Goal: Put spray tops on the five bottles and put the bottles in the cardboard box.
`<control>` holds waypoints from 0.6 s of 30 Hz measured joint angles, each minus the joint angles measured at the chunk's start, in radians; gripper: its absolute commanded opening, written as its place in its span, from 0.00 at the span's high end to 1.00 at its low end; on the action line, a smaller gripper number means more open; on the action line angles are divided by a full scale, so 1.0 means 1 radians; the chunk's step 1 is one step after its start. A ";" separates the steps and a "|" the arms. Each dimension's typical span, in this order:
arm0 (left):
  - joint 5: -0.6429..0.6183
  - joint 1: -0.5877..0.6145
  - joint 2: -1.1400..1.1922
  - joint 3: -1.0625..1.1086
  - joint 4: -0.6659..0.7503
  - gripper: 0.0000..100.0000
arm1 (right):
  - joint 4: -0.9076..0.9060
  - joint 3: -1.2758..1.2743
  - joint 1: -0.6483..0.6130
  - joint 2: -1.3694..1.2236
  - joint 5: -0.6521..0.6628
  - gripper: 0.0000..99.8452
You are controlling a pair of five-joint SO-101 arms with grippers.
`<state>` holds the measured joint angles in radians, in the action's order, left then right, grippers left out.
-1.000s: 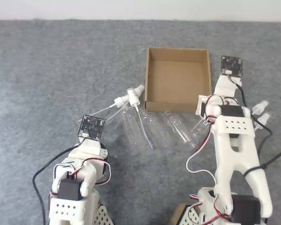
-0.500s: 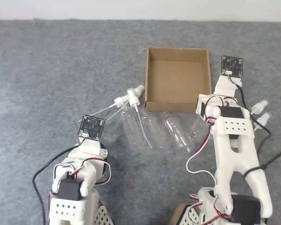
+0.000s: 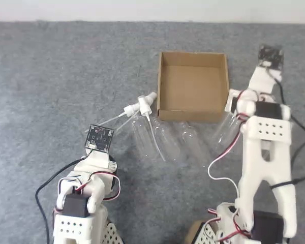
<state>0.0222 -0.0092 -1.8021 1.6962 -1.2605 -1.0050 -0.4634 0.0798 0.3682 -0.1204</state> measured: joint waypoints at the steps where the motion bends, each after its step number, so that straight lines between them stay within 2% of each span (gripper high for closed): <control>1: 0.000 0.000 0.000 0.000 0.000 0.99 | -0.020 0.035 0.003 0.000 0.000 0.90; 4: 0.000 0.000 0.000 0.000 0.000 0.99 | -0.078 0.135 0.028 0.000 0.023 0.90; 8: 0.000 0.000 0.000 0.000 0.000 0.99 | -0.153 0.238 0.103 0.000 0.149 0.90; 18: 0.000 0.000 0.000 0.000 0.000 0.99 | -0.301 0.325 0.437 -0.017 0.626 0.90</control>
<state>0.0222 -0.0092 -1.8021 1.6962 -1.2605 -1.3057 -0.1381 0.5171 0.3514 0.5056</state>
